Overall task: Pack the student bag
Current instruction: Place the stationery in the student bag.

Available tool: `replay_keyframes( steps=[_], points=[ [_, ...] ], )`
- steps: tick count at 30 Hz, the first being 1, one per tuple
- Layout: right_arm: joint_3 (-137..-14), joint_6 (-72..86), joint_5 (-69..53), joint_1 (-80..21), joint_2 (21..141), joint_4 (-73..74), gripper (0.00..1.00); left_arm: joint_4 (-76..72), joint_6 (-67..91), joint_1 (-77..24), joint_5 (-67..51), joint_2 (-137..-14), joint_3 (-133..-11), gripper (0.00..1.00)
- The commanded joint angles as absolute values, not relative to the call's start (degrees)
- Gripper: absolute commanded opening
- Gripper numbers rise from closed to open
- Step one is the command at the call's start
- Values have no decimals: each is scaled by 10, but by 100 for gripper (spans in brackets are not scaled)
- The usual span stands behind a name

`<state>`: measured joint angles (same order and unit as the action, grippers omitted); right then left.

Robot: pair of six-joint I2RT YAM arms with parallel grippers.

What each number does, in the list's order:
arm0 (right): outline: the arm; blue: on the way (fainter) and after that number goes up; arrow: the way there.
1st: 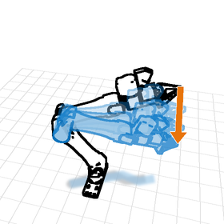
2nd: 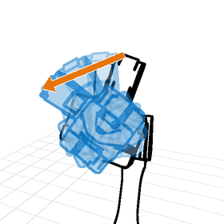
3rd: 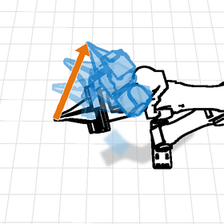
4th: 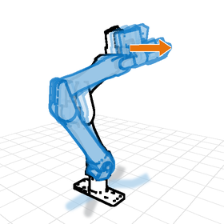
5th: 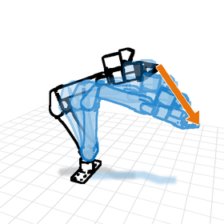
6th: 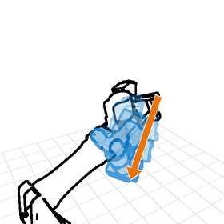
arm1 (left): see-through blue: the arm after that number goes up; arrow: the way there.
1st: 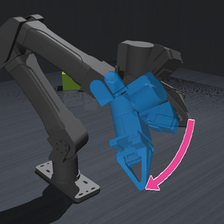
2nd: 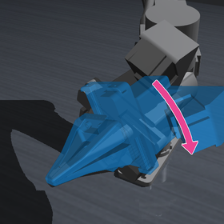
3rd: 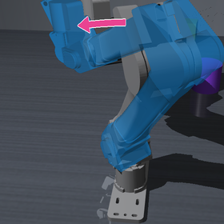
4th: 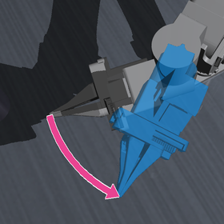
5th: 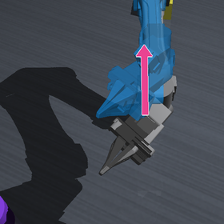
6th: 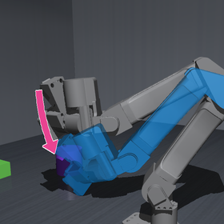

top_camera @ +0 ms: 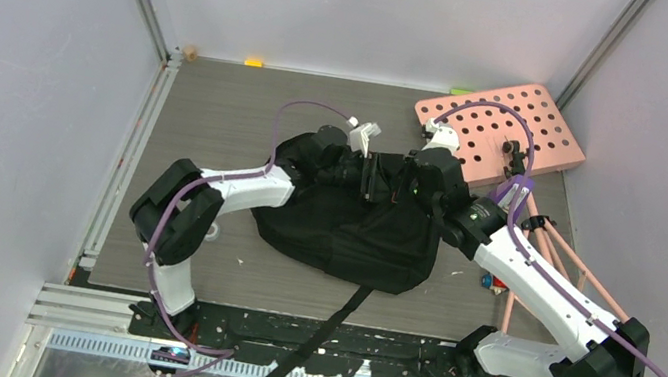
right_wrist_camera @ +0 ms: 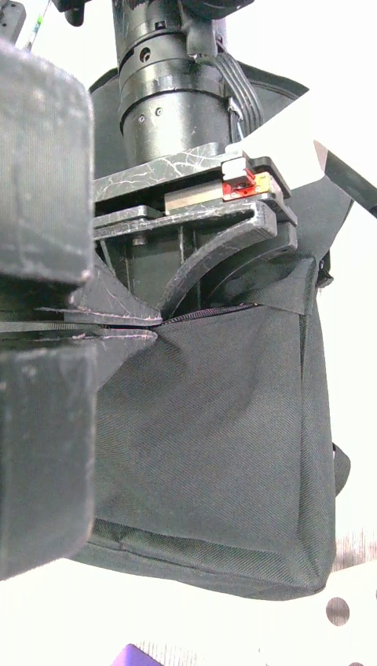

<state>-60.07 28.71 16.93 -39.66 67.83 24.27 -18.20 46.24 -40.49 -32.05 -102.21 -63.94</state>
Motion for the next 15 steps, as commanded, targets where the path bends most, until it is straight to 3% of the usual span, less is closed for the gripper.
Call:
replay_keyframes(
  steps=[1,6,15],
  points=[
    [-612,288,190,-397,645,226,0,-171,427,-402,-285,-1001,-646,41],
    [-611,287,192,-397,643,225,0,-134,396,-402,-269,-977,-643,59],
    [-616,282,195,-397,635,231,0,20,312,-385,-173,-841,-622,67]
  ],
)
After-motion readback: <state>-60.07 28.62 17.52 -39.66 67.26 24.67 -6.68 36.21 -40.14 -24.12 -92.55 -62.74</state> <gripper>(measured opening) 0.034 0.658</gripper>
